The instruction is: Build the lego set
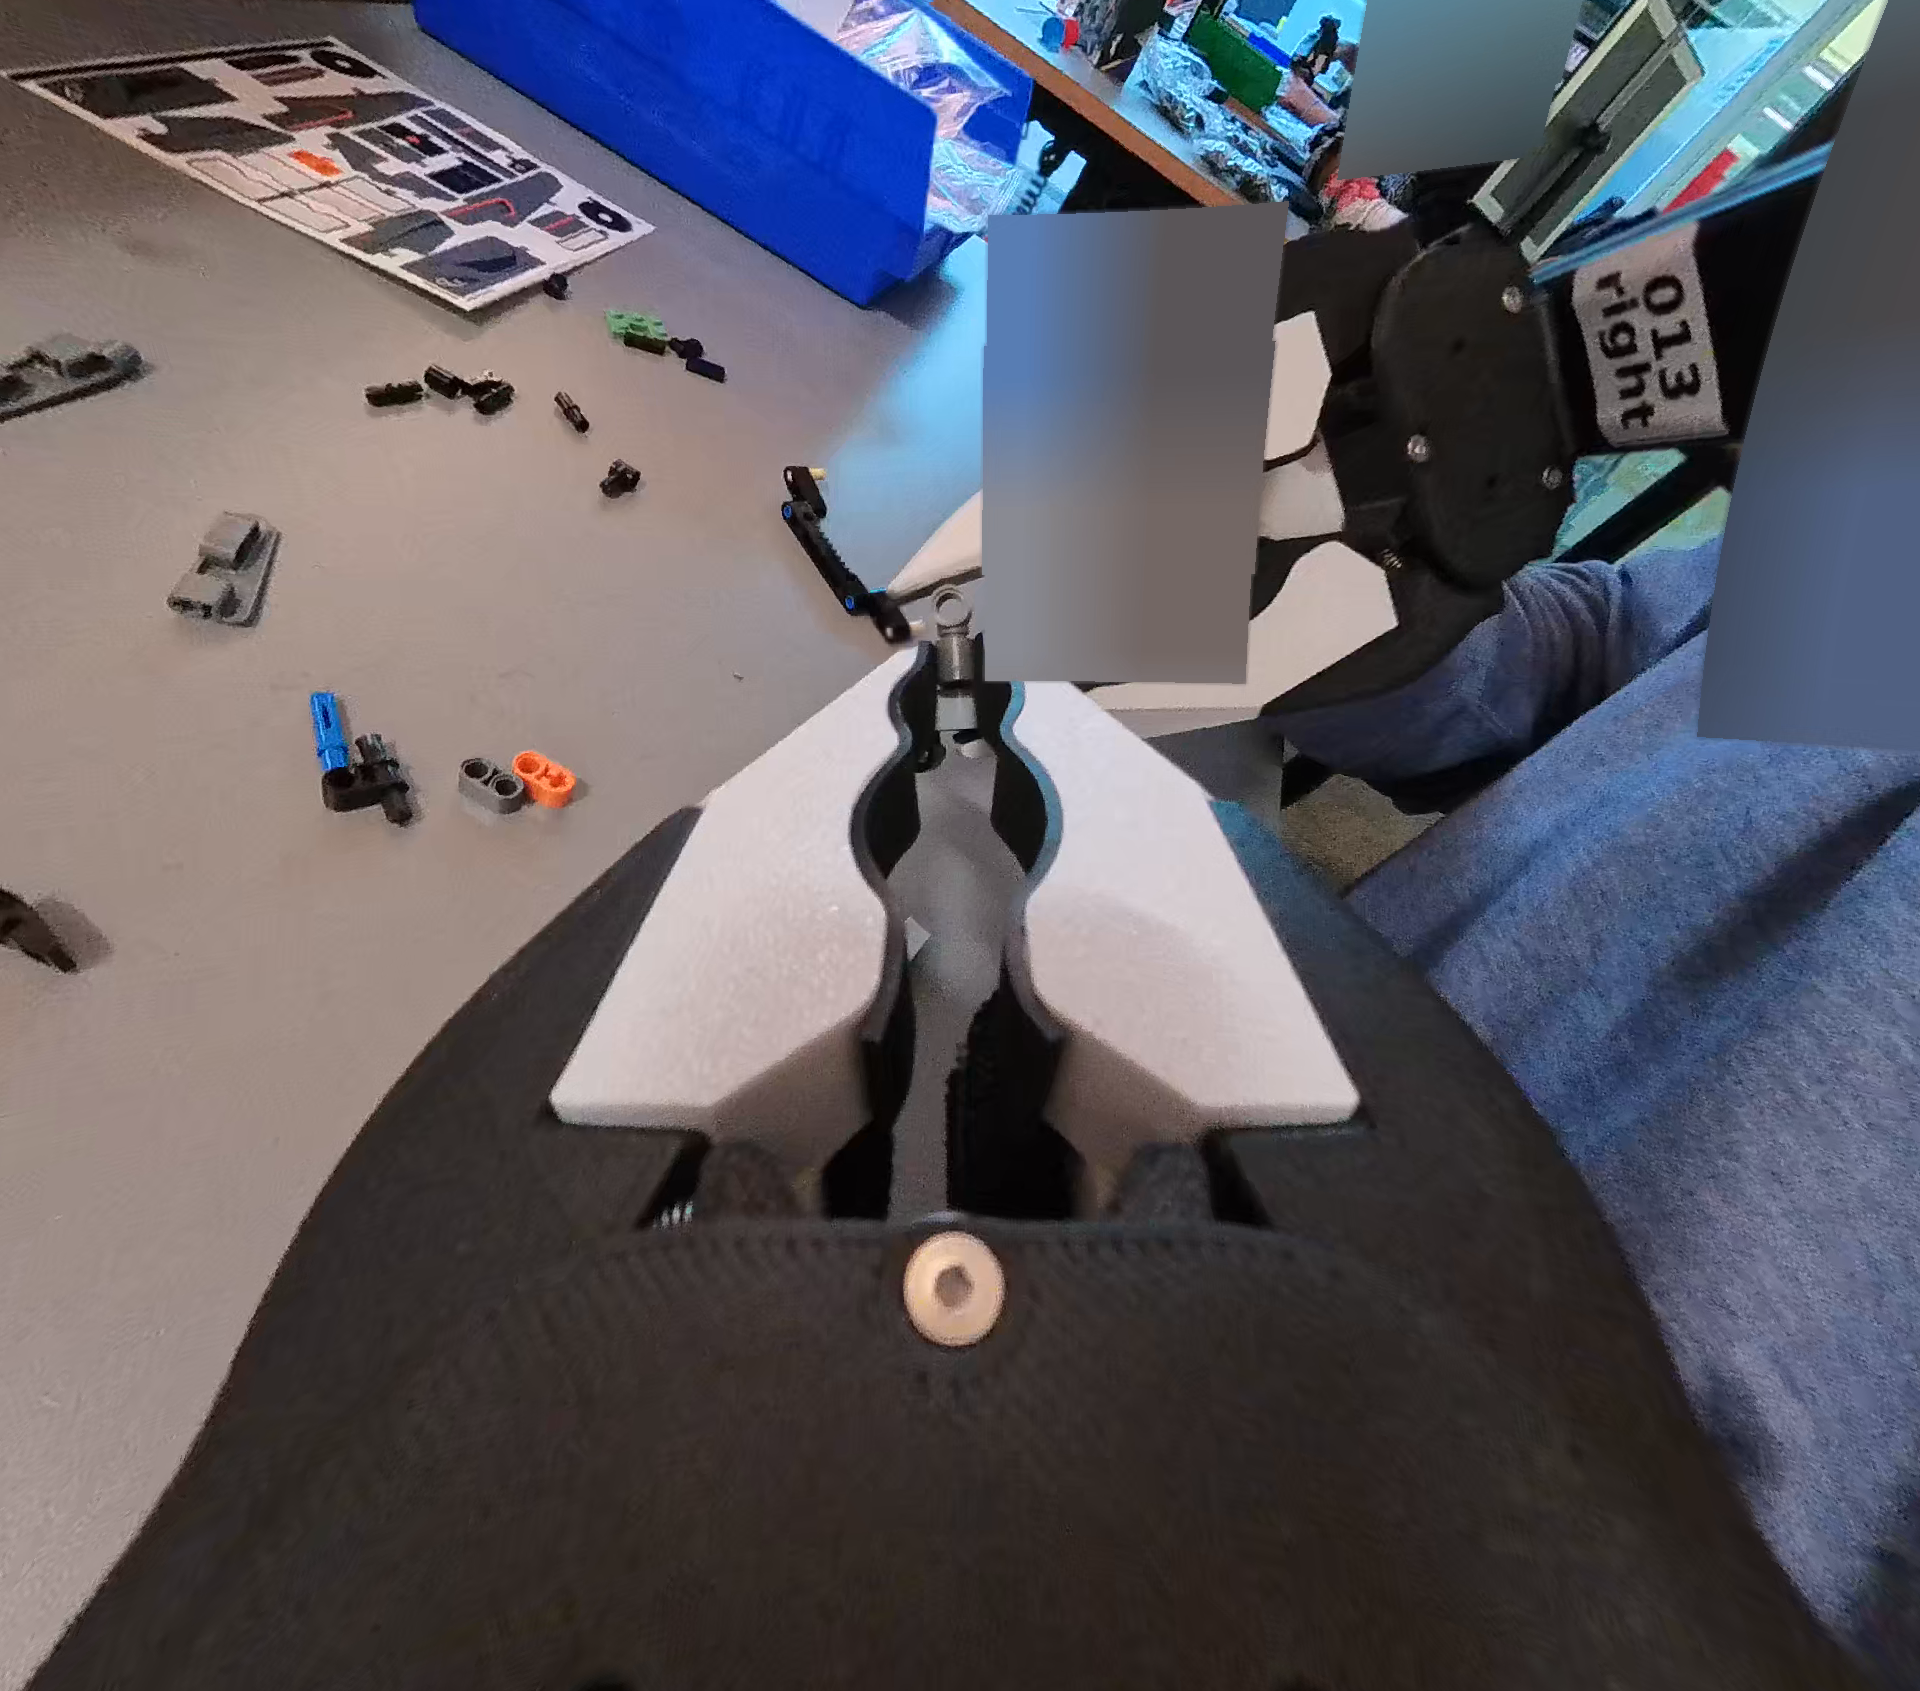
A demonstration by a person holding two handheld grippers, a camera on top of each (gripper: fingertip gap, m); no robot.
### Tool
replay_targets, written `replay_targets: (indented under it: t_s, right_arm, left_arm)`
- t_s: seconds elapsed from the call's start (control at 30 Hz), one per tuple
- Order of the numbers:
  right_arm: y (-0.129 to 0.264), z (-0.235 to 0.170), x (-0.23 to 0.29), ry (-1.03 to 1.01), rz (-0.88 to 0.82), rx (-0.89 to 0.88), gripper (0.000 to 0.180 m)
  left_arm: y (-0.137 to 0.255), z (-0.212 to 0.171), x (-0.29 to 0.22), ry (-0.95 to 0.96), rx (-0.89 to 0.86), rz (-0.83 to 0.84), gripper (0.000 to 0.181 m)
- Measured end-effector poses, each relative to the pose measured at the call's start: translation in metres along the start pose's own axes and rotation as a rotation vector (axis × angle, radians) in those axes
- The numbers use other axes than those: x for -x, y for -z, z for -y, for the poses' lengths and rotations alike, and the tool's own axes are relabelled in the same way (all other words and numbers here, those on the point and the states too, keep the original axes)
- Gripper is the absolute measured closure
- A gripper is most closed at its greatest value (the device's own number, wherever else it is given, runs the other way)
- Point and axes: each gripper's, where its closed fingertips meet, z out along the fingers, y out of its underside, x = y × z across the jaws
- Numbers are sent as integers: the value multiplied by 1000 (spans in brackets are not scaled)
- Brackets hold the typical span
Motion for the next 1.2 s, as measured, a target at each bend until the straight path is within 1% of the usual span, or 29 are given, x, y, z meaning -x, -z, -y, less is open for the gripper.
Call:
replay_targets:
  t_s: [0.33, 0.43, 0.5, 0.53, 0.6, 0.67, 0.77, 0.83, 1.0, 1.1, 1.2]
  right_arm:
    - [7, -3, 0, 136, -72, 69, 158]
    - [7, -3, -1, 129, -66, 61, 157]
    - [7, -2, -2, 139, -61, 56, 157]
    - [8, -1, -5, 126, -62, 46, 155]
    - [12, 2, -15, 63, -64, 32, 134]
    - [16, 6, -19, -46, -19, -6, 131]
    - [14, 6, -20, -113, -6, -3, 136]
    - [11, 9, -14, -115, 8, -8, 141]
    - [3, 15, -18, -115, -20, 2, 156]
    - [2, 19, -22, -135, -18, -7, 158]
    - [4, 24, -31, -171, -15, -34, 174]
  left_arm:
    - [-5, 1, -4, -66, 37, 72, 176]
    - [-6, 1, -4, -86, 45, 88, 176]
    - [-5, 3, -4, -57, 19, 67, 175]
    - [-4, 7, -4, -34, -17, 52, 175]
    - [0, 16, 2, 26, -84, 29, 175]
    - [6, 25, 5, 94, -168, -22, 176]
    - [13, 36, 7, 170, -267, -83, 176]
    - [14, 41, 7, 194, -307, -112, 176]
    - [12, 51, 0, 188, -351, -157, 176]
    - [14, 57, -1, 163, -364, -156, 176]
    - [16, 62, -3, 141, -372, -173, 176]
